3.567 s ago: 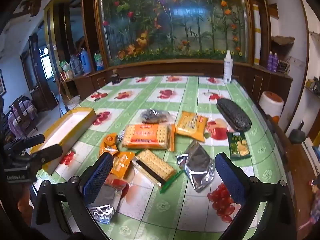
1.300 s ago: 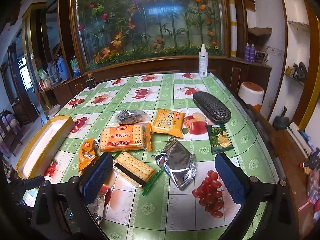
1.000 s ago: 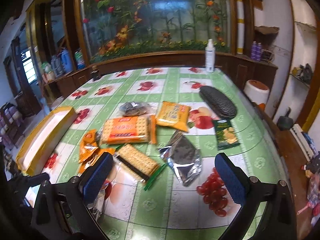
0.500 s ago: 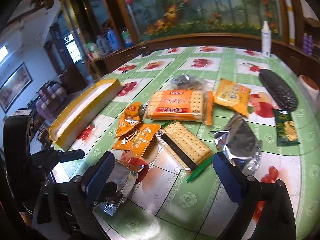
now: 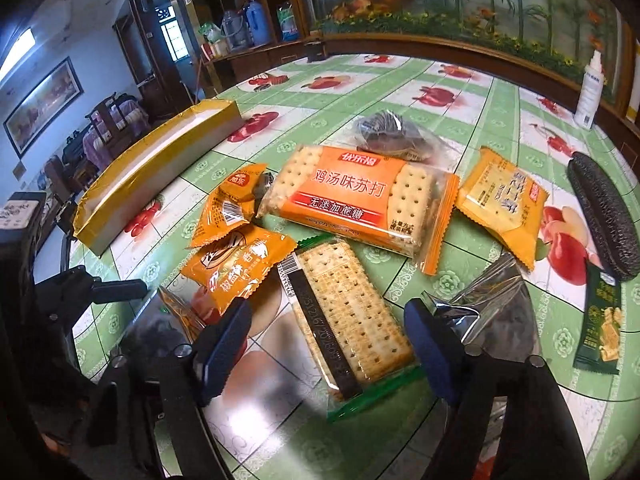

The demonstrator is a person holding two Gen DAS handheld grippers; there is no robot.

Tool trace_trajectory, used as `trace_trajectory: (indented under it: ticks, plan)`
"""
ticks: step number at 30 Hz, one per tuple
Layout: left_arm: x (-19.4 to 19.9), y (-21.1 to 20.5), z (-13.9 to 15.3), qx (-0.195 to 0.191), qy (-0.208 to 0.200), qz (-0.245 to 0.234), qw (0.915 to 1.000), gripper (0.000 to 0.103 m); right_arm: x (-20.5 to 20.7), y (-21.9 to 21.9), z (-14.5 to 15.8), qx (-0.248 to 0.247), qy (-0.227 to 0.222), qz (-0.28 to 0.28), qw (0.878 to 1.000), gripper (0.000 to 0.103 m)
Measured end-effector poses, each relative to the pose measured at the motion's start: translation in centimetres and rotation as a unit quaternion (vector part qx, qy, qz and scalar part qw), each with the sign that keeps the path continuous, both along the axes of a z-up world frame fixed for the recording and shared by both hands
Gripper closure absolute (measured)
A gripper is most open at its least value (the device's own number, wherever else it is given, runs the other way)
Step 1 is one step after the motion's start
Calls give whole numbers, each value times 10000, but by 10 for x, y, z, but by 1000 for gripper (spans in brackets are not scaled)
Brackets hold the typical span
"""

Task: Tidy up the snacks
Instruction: 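Grasp dark foil bag with left tool while right tool grasps striped cracker pack, then carry both held snacks into the yellow-rimmed tray and open both tools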

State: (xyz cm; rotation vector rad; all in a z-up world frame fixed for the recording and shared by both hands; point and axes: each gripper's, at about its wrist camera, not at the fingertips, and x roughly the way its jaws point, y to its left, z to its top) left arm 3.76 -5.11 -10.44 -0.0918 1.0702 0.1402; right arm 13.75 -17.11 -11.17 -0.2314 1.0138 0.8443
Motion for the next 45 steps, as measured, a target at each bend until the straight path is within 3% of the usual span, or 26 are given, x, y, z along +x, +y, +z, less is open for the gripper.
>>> trace_trajectory:
  ticks: [5, 8, 9, 10, 11, 22, 26, 27, 28, 29, 31, 33, 34, 36, 37, 42, 44, 45]
  plan:
    - [3, 6, 0, 49, 31, -15, 10000, 0, 1, 12, -10, -161, 96, 273, 9995, 28]
    - [1, 10, 2, 58, -4, -47, 10000, 7, -1, 15, -10, -265, 1, 255, 9993, 31]
    - [0, 11, 4, 59, -31, -66, 10000, 15, -2, 14, -10, -301, -41, 191, 9994, 44]
    - [-1, 11, 6, 74, -84, -114, 9999, 33, -3, 12, -9, -291, -49, 137, 9995, 54]
    - [-1, 12, 8, 102, -136, -147, 9997, 43, -3, 9, -9, -241, -20, 90, 9997, 55]
    - [-12, 19, 11, 66, -239, -232, 9994, 44, -37, -29, 4, 175, 67, -576, 9982, 55]
    - [-20, 24, 21, 232, -440, -176, 9986, 44, -49, -45, 19, 566, 46, -829, 9949, 56]
    - [-22, 26, 24, 255, -495, -152, 9983, 44, -51, -48, 22, 655, 32, -887, 9939, 65]
    - [-23, 27, 27, 266, -532, -134, 9981, 44, -52, -50, 25, 716, 35, -944, 9929, 90]
    - [-25, 29, 29, 277, -569, -115, 9979, 44, -53, -52, 28, 822, 64, -990, 9917, 97]
    - [-25, 32, 30, 278, -584, -100, 9979, 44, -52, -51, 29, 808, 97, -1049, 9912, 94]
    - [-26, 34, 28, 240, -563, -89, 9981, 44, -52, -43, 21, 429, 94, -1042, 9936, 85]
    - [-27, 35, 28, 231, -559, -99, 9981, 44, -55, -42, 20, 383, 71, -1005, 9942, 67]
    - [-29, 36, 29, 244, -586, -86, 9979, 44, -63, -40, 20, 463, 99, -888, 9949, 41]
    - [-30, 37, 30, 235, -602, -80, 9979, 44, -67, -38, 21, 446, 70, -836, 9955, 35]
    - [-31, 40, 31, 174, -637, -77, 9978, 44, -83, -10, 9, -469, -244, -523, 9972, 37]
    - [-32, 42, 33, 179, -660, -70, 9976, 44, -89, 1, 1, -781, -318, -379, 9957, 42]
    - [-33, 44, 34, 189, -679, -53, 9975, 44, -92, 5, -3, -913, -365, -342, 9946, 50]
